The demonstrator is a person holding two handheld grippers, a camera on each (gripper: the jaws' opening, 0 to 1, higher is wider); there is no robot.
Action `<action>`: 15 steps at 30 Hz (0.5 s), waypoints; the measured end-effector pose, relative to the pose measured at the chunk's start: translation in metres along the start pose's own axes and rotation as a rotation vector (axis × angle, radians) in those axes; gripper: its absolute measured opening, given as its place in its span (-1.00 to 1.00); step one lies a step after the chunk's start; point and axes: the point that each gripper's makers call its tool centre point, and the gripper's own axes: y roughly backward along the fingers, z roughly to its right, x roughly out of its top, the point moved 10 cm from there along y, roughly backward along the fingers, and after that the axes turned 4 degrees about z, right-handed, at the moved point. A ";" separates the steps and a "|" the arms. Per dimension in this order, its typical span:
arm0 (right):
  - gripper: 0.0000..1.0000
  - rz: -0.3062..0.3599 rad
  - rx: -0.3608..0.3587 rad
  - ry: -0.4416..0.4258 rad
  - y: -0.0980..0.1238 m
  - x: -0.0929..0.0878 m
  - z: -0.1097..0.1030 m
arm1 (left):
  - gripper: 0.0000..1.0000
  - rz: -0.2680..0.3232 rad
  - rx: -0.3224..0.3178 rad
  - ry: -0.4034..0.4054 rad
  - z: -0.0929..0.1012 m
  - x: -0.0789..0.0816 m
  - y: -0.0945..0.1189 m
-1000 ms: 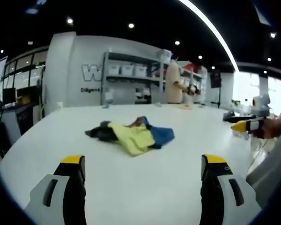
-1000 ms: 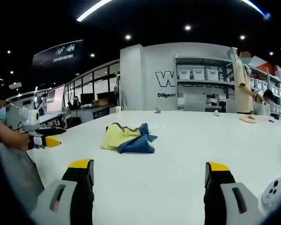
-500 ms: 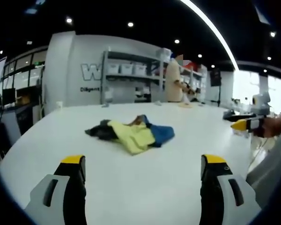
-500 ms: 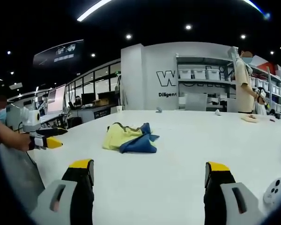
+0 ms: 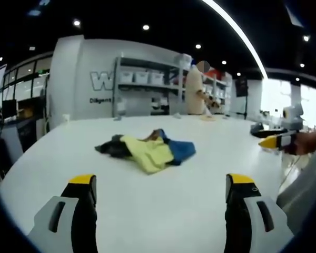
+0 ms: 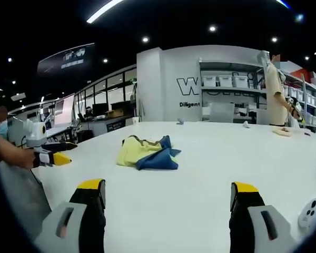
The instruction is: Fold the garment on the visible template until the final outline fits inside the template.
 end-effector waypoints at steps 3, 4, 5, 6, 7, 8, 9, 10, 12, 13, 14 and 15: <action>0.99 -0.004 0.004 -0.002 -0.005 0.000 0.000 | 0.95 -0.001 -0.002 -0.004 -0.001 -0.001 0.000; 0.99 -0.008 0.009 0.002 -0.009 0.000 0.000 | 0.95 0.000 -0.002 -0.004 -0.001 0.000 0.000; 0.99 -0.013 0.013 0.007 -0.014 0.000 0.000 | 0.95 0.000 -0.004 -0.004 -0.001 0.000 -0.001; 0.99 -0.015 0.015 0.009 -0.015 0.000 -0.001 | 0.95 0.000 -0.004 -0.004 -0.001 0.000 -0.001; 0.99 -0.018 0.022 0.017 -0.023 0.001 -0.002 | 0.96 0.001 -0.005 -0.004 -0.001 0.000 -0.001; 0.99 -0.018 0.024 0.019 -0.025 0.002 -0.002 | 0.95 0.001 -0.006 -0.005 -0.002 0.000 -0.001; 0.99 -0.020 0.031 0.027 -0.032 0.003 -0.003 | 0.95 0.001 -0.008 -0.006 -0.002 -0.001 -0.001; 0.99 -0.026 0.037 0.037 -0.040 0.004 -0.004 | 0.95 0.000 -0.009 -0.007 -0.002 -0.001 -0.001; 0.99 -0.035 0.043 0.054 -0.056 0.006 -0.003 | 0.96 0.001 -0.010 -0.006 -0.002 -0.001 -0.002; 0.99 -0.035 0.045 0.057 -0.060 0.007 -0.003 | 0.96 0.002 -0.010 -0.007 -0.003 -0.001 -0.002; 0.98 -0.034 0.047 0.061 -0.065 0.009 -0.004 | 0.96 0.002 -0.011 -0.008 -0.004 -0.001 -0.003; 0.98 -0.033 0.049 0.064 -0.071 0.010 -0.004 | 0.96 0.002 -0.009 -0.008 -0.004 -0.001 -0.002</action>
